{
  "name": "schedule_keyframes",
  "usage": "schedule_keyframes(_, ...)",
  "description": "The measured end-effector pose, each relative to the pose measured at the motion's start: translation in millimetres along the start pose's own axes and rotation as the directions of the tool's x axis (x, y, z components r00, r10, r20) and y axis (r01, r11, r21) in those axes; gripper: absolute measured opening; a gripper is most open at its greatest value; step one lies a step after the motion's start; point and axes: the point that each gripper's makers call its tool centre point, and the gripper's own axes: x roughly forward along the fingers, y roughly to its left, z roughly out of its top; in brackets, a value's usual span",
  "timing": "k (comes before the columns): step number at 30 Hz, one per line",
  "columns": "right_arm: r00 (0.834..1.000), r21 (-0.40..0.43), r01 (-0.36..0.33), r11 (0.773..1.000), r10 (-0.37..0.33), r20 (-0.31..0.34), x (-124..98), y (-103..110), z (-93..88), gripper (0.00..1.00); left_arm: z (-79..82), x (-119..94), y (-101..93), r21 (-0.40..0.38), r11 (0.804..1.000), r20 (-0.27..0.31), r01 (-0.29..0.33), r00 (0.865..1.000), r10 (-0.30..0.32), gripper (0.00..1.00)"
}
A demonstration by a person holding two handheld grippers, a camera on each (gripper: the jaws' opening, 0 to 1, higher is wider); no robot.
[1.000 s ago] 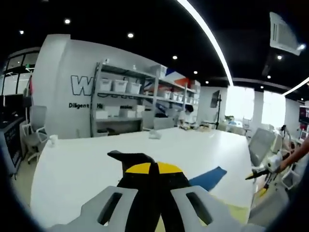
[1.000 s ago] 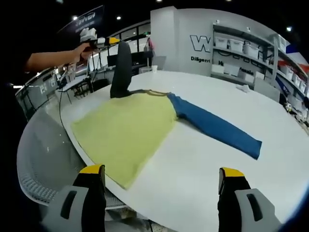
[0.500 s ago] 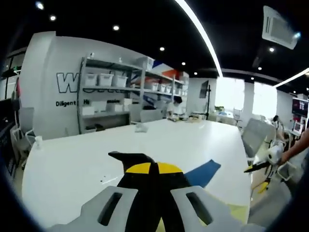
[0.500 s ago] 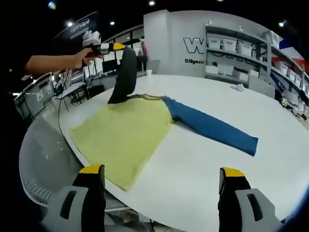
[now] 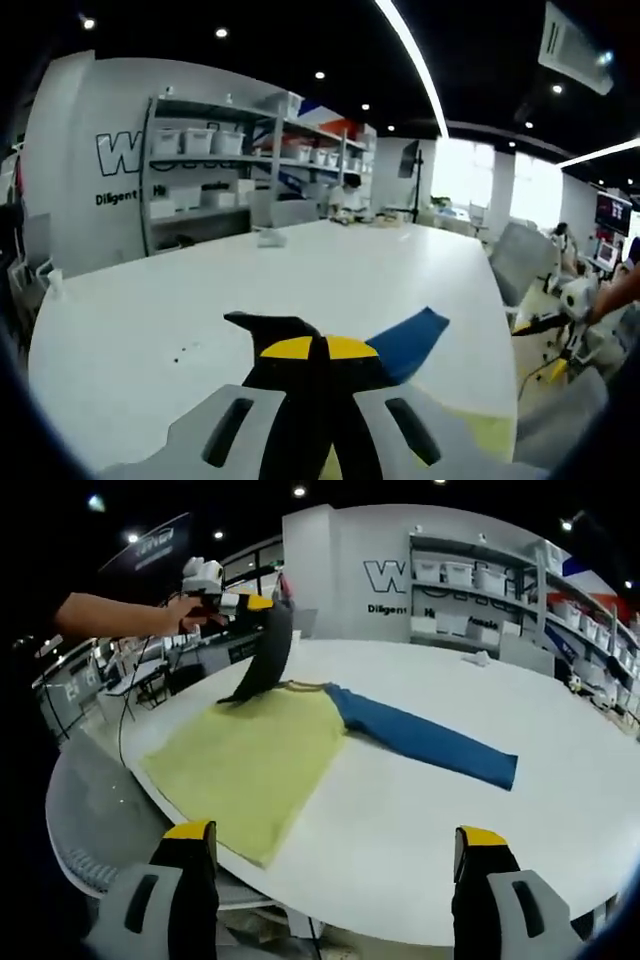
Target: Fold the garment on the visible template until the final outline fits inside the template.
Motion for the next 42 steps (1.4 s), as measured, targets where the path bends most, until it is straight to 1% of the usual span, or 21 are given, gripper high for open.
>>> schedule_keyframes(6,1.000,0.021,0.013,1.000,-0.013,0.007,-3.4,-0.6,-0.2,0.98,-19.0,15.8,-15.7,0.012,0.999,-0.046,0.032,0.998,-0.031,0.01)
schedule_keyframes(11,1.000,0.037,0.018,0.999,-0.019,0.008,-4.9,-2.4,-0.1,0.98,-32.5,28.4,-21.6,-0.011,0.999,-0.056,0.031,0.998,-0.032,0.01)
schedule_keyframes(13,1.000,0.031,0.021,0.999,-0.021,0.005,-6.4,-4.1,0.4,0.98,-39.7,34.1,-25.7,-0.027,0.999,-0.071,0.036,0.997,-0.038,0.01)
schedule_keyframes(16,0.999,0.042,0.028,0.999,-0.029,0.013,-8.8,-7.6,2.1,0.98,-47.4,42.1,-29.0,-0.023,0.999,-0.080,0.047,0.996,-0.049,0.01)
schedule_keyframes(19,0.999,0.051,0.032,0.998,-0.033,0.014,-10.8,-8.4,1.3,0.98,-58.3,49.8,-31.7,-0.040,0.998,-0.099,0.048,0.994,-0.051,0.01)
schedule_keyframes(25,1.000,0.037,0.023,0.999,-0.023,-0.003,-13.0,-8.1,-2.3,0.98,-78.0,63.5,-39.9,-0.038,0.998,-0.134,0.054,0.989,-0.059,0.01)
schedule_keyframes(28,1.000,0.029,0.022,0.999,-0.022,-0.006,-14.0,-10.3,-1.3,0.98,-88.7,70.0,-45.6,-0.047,0.997,-0.158,0.059,0.985,-0.066,0.01)
schedule_keyframes(30,1.000,0.030,0.026,0.999,-0.026,-0.005,-14.9,-14.2,0.9,0.98,-99.8,74.3,-48.9,-0.026,0.998,-0.185,0.065,0.980,-0.068,0.01)
schedule_keyframes(33,1.000,0.024,0.026,0.999,-0.026,-0.004,-15.7,-18.5,5.0,0.98,-115.4,79.3,-54.0,-0.038,0.997,-0.216,0.066,0.974,-0.073,0.01)
schedule_keyframes(35,1.000,0.018,0.022,1.000,-0.022,-0.004,-15.6,-21.5,6.7,0.98,-124.3,81.9,-56.2,-0.026,0.997,-0.234,0.066,0.970,-0.070,0.01)
schedule_keyframes(42,1.000,0.033,0.020,0.999,-0.021,0.006,-12.0,-34.1,12.4,0.98,-144.3,88.2,-66.2,-0.017,0.997,-0.279,0.073,0.957,-0.075,0.01)
